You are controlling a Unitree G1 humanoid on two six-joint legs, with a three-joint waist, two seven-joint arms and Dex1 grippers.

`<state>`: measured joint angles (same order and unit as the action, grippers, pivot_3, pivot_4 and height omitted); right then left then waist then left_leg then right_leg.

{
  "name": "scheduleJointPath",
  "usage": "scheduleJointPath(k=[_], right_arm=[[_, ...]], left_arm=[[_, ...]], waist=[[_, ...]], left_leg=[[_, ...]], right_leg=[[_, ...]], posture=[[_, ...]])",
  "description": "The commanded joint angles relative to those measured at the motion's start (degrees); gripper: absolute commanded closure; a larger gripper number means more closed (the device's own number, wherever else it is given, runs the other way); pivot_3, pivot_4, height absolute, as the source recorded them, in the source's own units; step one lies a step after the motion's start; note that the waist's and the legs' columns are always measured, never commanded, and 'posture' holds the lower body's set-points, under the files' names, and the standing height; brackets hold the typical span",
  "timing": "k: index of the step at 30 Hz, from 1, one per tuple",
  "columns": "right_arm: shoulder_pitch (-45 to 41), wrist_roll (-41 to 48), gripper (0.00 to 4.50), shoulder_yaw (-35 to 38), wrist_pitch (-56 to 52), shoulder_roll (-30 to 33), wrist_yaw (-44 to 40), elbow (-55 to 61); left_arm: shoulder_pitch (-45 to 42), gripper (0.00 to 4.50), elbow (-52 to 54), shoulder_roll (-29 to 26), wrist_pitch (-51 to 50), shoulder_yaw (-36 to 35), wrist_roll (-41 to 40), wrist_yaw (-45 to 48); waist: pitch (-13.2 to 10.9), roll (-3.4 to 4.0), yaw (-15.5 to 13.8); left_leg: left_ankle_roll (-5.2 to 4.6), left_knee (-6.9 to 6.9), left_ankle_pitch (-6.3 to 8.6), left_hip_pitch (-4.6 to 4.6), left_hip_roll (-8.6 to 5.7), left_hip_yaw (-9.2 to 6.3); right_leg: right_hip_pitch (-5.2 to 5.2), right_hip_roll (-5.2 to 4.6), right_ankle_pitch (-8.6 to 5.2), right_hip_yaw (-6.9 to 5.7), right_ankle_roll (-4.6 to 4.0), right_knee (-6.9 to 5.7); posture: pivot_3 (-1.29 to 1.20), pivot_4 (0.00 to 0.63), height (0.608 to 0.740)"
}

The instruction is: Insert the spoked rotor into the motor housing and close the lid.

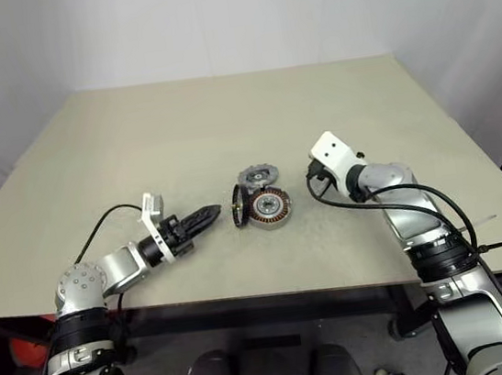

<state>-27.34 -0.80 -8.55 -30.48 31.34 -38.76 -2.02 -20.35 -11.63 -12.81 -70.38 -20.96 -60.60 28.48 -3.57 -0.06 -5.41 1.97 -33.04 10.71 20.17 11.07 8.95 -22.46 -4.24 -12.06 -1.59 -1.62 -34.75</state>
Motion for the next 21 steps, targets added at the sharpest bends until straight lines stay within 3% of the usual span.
scheduleJointPath(k=[1, 10, 21], right_arm=[[-1.6, 0.3, 4.50, 0.3, 0.7, 0.1, -0.4, 1.2], [-1.4, 0.3, 4.50, 0.3, 1.0, -0.1, -0.4, 1.3], [-1.4, -0.1, 4.50, -0.2, 1.3, -0.6, -0.2, 1.2]], left_arm=[[-0.8, 3.48, 1.8, -0.5, 0.5, -0.8, -1.1, 0.6], [-0.8, 3.48, 3.3, -1.3, 2.4, 1.0, 0.5, 2.1], [-4.6, 3.48, 9.8, -6.8, 10.4, 13.5, 10.6, 9.6]], waist=[[0.0, 0.00, 0.0], [0.0, 0.00, 0.0], [0.0, 0.01, 0.0]], left_leg=[[0.00, 0.00, 0.00, 0.00, 0.00, 0.00], [0.00, 0.00, 0.00, 0.00, 0.00, 0.00], [0.01, 0.01, -0.01, -0.02, 0.23, 0.00]], right_leg=[[0.00, 0.00, 0.01, 0.00, -0.01, 0.00], [0.00, 0.00, 0.05, 0.00, -0.09, 0.00], [0.00, 0.00, 0.04, 0.00, -0.07, -0.01]], posture=[[0.00, 0.000, 0.740], [0.00, 0.000, 0.740], [0.00, 0.000, 0.740]])
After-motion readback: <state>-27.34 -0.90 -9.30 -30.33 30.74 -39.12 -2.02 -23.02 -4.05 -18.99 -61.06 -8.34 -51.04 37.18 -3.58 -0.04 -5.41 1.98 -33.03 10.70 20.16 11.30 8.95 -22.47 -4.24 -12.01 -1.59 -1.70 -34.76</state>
